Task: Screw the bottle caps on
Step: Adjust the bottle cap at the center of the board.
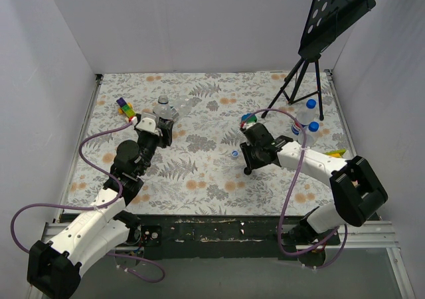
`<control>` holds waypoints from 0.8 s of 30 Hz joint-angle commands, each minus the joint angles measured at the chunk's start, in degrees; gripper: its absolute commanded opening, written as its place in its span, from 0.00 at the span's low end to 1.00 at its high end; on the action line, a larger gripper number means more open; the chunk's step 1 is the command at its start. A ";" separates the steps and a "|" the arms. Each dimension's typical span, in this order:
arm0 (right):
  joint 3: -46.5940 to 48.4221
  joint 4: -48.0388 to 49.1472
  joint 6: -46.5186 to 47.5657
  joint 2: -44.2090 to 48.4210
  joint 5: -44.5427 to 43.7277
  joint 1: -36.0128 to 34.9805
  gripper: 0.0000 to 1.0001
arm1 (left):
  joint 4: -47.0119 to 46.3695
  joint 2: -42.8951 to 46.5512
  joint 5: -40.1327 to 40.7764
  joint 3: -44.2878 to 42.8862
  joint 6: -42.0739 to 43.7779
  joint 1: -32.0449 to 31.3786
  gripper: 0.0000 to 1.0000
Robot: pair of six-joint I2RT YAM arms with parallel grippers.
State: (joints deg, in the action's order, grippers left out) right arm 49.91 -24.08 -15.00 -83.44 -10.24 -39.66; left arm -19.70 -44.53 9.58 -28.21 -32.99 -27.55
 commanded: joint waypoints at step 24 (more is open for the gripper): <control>-1.22 2.72 0.33 -3.84 5.50 -0.59 0.46 | -0.07 0.24 -0.88 -0.89 0.39 0.22 0.00</control>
State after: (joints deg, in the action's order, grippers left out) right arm 48.90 -22.48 -14.96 -86.96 -5.74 -39.68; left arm -19.70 -44.53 9.37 -28.21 -32.99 -27.55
